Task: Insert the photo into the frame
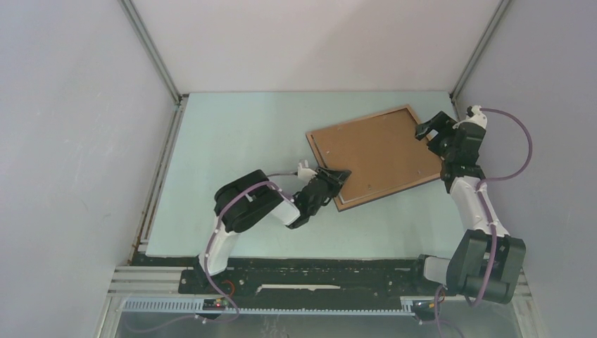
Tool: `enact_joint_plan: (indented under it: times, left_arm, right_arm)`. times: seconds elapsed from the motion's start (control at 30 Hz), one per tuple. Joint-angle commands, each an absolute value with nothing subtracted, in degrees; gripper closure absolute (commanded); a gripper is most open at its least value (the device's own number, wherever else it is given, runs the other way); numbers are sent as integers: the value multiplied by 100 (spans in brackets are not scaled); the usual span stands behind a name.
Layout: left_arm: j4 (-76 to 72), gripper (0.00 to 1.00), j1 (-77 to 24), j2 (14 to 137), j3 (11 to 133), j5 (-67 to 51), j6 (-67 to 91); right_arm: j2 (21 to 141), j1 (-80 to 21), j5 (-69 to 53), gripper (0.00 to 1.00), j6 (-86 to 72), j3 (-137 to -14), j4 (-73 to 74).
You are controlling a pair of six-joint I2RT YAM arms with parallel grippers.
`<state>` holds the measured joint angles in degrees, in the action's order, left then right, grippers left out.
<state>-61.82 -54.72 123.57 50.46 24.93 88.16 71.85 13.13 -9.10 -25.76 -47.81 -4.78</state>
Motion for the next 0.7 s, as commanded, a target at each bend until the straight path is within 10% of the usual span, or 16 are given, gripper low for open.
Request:
enact_joint_plan:
  times: [0.0,0.33,0.67]
  left_arm:
    - [-5044,58,-5394,11551,5269,1902,8667]
    - [-1076,27,-4987,11056,6644,551,7967]
    - [1390,17,-4822,11228,8001,571,7085]
  right_arm:
    - [6813,1345,-830,0,-2397,-4781,-365]
    - [6758,1354,-1002,0,-2454,-4781,-250]
    - [6751,1380,-1085,0,-2490,-4720,-270]
